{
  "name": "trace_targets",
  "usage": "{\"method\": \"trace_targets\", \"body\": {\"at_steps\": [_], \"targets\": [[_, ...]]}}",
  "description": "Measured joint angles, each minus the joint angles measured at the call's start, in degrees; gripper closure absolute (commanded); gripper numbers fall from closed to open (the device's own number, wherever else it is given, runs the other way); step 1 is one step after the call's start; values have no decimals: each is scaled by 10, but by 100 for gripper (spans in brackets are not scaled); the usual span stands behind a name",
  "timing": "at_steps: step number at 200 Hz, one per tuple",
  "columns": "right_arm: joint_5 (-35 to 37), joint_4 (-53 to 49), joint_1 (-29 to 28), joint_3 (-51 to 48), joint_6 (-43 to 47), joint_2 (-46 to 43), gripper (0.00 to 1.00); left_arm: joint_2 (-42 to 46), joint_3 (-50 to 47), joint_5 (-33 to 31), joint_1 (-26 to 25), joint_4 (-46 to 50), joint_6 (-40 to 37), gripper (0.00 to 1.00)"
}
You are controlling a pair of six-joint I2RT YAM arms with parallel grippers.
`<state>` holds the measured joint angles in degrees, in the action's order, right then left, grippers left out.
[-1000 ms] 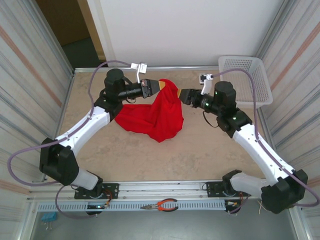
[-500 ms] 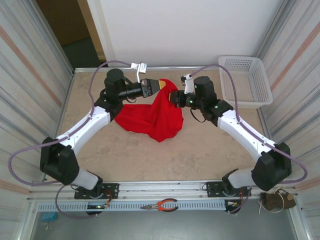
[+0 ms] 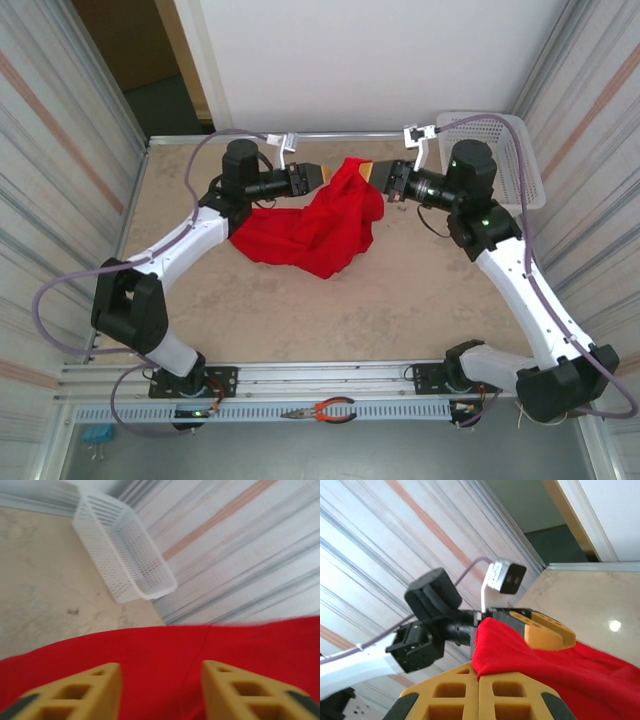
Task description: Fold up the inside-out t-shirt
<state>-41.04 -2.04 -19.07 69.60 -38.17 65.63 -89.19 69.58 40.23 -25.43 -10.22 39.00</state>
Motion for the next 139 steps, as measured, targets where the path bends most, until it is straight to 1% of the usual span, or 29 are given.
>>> {"method": "trace_targets", "body": {"at_steps": [22,42,59,77,101,139], "targets": [[-11,34,15,-17,-30,5,100,21,-5,-38,3,45,-24,41],[-13,47,18,-32,-48,19,100,78,-33,-78,-6,69,-48,39],[-13,51,18,-42,-60,29,100,134,-48,-117,-33,85,-77,39],[-13,54,18,-47,-67,34,100,163,-44,-151,-70,91,-109,38],[-13,63,18,-47,-74,35,100,143,-9,-184,-107,112,-152,38],[-13,72,18,-53,-80,35,100,65,49,-224,-134,142,-201,38]]}}
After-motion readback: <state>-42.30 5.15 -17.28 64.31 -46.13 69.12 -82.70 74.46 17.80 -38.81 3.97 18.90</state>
